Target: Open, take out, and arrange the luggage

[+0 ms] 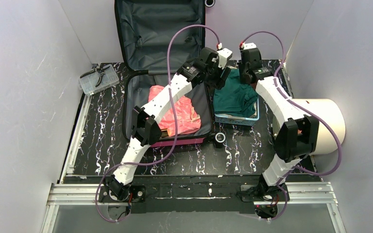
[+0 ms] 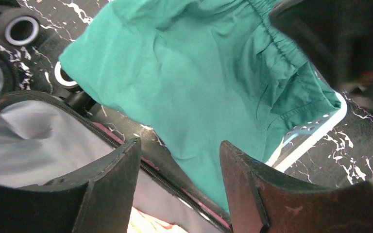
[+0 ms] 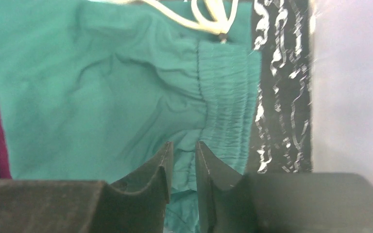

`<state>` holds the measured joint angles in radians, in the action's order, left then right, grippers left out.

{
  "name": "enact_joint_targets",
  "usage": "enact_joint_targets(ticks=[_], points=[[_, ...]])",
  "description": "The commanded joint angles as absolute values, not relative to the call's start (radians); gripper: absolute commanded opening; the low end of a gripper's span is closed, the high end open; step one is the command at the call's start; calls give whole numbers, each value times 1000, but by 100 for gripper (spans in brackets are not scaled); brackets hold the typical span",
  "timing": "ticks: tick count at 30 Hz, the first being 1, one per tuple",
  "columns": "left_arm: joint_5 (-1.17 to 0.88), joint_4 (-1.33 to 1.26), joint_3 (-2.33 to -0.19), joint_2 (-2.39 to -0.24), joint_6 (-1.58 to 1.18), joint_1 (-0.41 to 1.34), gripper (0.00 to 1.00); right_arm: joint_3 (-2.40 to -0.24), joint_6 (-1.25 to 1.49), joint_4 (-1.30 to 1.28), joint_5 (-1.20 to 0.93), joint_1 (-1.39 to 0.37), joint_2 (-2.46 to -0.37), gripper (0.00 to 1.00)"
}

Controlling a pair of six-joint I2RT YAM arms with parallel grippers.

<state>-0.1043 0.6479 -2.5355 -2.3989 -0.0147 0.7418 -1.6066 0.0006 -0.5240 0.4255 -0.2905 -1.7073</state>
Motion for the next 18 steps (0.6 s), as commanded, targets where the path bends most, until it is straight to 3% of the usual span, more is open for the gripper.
enact_joint_targets(ticks=[1,4,9,13,18], points=[[-96,707,-2550,-2288,41,731,60,-1544,73,-543,356,-265,-1790,27],[-101,722,-2491,-2243,46,710,60,-1493,110,-531,354,-231,-1823,22],[-107,749,-2386,-2171,93,677,65,-1409,124,-488,364,-190,-1865,21],[-135,783,-2295,-2114,80,629,69,-1466,106,-543,389,-191,-1892,21],[-159,785,-2112,-2006,8,516,71,-1581,78,-568,431,-241,-1847,35]])
